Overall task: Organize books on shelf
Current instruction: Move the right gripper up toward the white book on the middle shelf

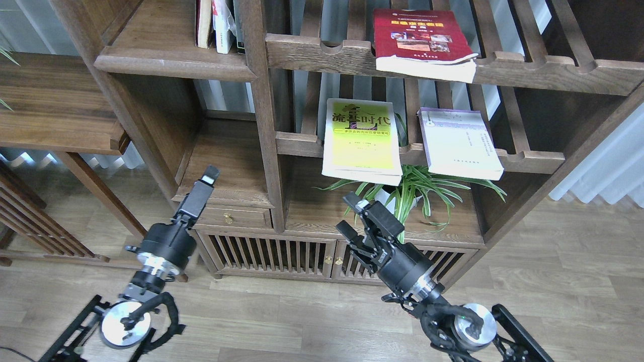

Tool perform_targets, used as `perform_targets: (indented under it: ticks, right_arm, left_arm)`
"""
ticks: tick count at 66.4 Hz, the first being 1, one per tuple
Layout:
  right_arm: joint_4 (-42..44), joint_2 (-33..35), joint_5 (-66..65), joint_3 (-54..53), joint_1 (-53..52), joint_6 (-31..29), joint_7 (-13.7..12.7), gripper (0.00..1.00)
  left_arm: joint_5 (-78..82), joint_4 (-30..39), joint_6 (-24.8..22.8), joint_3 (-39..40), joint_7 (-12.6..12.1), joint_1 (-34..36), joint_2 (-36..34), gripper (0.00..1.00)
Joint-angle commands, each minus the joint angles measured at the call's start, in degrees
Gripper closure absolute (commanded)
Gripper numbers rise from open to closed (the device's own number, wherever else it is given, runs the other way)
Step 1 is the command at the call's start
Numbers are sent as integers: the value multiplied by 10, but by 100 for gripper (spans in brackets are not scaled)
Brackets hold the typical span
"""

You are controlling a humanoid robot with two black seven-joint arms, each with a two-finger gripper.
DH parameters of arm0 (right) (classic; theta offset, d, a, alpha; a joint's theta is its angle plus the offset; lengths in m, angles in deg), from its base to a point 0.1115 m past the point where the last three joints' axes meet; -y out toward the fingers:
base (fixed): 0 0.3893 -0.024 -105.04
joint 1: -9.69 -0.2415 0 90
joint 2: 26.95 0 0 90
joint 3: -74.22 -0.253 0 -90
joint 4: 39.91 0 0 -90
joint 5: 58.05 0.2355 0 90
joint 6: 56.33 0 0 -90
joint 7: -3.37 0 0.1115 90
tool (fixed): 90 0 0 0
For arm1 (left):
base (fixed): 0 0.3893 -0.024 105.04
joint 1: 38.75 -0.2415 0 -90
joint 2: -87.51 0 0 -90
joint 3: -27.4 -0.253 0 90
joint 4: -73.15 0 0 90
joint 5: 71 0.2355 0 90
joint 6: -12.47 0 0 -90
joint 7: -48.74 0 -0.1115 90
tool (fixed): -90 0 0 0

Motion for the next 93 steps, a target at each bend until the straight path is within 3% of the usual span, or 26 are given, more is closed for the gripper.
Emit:
perform_targets:
  ticks: [1,11,21,30,67,74,85,88,93]
  right_arm:
    - [1,0,0,-2,7,-22,2,1]
    - [6,0,8,-3,7,-39,11,1]
    - [35,0,14,-11,2,-72,30,1]
    - [77,0,14,-29,-18,-111,31,1]
    - [98,0,17,-57,-31,-94,32,1]
    - [101,0,16,-57,-31,-95,69,1]
    - [109,0,14,-54,-37,-93,213,1]
    - [110,0,13,-50,-37,-93,232,1]
    - [112,0,14,-48,-33,-93,237,1]
  left_arm:
    - [0,-1,-5,10,-1,-7,1,0]
    - [1,0,-33,15,-1,-11,1,0]
    - [1,-1,-34,25,0,-11,1,0]
    - [1,-1,-34,50,0,-11,1,0]
    - [1,-1,-34,88,0,-9,1,0]
    - [1,-1,-34,90,0,-9,1,0]
    - [1,-1,-34,98,0,-8,1,0]
    - [1,-1,-34,99,0,-7,1,0]
    - [1,-1,-34,99,0,-7,1,0]
